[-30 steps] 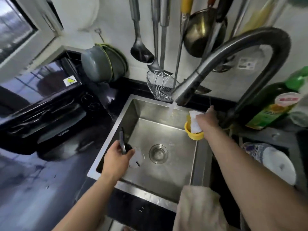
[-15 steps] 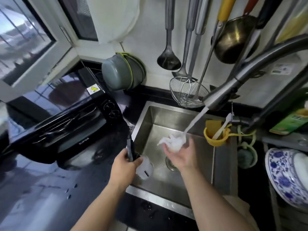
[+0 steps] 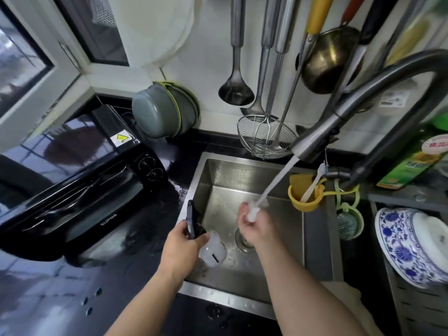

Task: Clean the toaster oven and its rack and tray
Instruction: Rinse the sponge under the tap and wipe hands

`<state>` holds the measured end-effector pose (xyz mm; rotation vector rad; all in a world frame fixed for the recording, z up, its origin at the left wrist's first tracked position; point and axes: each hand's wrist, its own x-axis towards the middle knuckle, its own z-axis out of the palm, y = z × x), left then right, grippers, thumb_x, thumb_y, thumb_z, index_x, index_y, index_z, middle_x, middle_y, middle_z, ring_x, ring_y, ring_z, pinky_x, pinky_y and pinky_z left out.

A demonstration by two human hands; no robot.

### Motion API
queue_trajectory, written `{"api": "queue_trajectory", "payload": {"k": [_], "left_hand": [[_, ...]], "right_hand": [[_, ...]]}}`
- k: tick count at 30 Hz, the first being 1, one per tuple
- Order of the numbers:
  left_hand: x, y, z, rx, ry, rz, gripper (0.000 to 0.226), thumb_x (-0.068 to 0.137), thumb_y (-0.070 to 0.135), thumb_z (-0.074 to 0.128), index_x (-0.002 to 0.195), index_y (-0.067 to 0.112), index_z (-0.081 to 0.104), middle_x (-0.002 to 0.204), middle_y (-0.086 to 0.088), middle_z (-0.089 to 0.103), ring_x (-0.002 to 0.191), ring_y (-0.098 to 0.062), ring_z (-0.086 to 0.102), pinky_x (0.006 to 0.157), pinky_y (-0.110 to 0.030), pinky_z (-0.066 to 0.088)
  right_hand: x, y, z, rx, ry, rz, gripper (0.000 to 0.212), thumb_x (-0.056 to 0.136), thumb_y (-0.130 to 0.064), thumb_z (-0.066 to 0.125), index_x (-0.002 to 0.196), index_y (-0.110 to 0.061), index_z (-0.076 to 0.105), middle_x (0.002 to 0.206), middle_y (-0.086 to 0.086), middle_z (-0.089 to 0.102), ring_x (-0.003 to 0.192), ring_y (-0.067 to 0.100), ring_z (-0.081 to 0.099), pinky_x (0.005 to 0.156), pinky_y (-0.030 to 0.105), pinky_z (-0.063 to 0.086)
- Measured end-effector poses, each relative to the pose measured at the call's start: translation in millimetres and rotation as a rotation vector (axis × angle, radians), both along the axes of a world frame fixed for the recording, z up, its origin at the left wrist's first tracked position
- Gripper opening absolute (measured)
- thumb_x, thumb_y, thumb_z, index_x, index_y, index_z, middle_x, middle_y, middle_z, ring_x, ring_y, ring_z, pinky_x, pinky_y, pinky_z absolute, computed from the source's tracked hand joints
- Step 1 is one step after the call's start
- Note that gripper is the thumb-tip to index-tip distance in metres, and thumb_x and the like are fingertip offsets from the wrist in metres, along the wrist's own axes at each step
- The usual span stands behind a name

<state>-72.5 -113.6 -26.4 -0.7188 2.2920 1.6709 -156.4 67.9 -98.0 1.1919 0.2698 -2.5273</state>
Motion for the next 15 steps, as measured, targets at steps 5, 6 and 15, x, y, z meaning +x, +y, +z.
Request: {"api": "queue_trajectory", "payload": {"k": [5,6,15], "left_hand": [[-1.8,3.5,2.0,-0.016,-0.024,-0.02,0.015,0.086,0.009,0.081,0.094,0.008,0.068,0.087,-0.012,0.072,0.076,-0.018,0.064,0.073,-0.031,0.048],[-2.4,4.2,1.7,-0.016,-0.028,-0.019,0.015,0.087,0.01,0.081,0.094,0.009,0.068,0.088,-0.012,0.073,0.079,-0.02,0.066,0.074,-0.032,0.049],[-6.4,29.3,-0.5,0.066,-0.095,0.007,0.016,0.086,0.009,0.08,0.099,0.012,0.071,0.093,-0.012,0.077,0.094,-0.033,0.073,0.093,-0.053,0.058]], "right_hand": [[-3.2,8.3,7.3,0.086,0.135,0.098,0.04,0.086,0.004,0.067,0.126,0.003,0.062,0.133,0.024,0.049,0.117,0.029,0.06,0.099,0.034,0.054],[-4.1,13.9,11.0,0.11,0.17,0.151,0.038,0.091,0.003,0.063,0.129,0.003,0.06,0.131,0.02,0.049,0.119,0.027,0.056,0.106,0.036,0.049],[-4.2,40.5,22.3,0.443,0.146,0.276,0.024,0.097,0.004,0.055,0.121,0.003,0.059,0.124,0.022,0.059,0.104,0.029,0.066,0.088,0.033,0.059]]}}
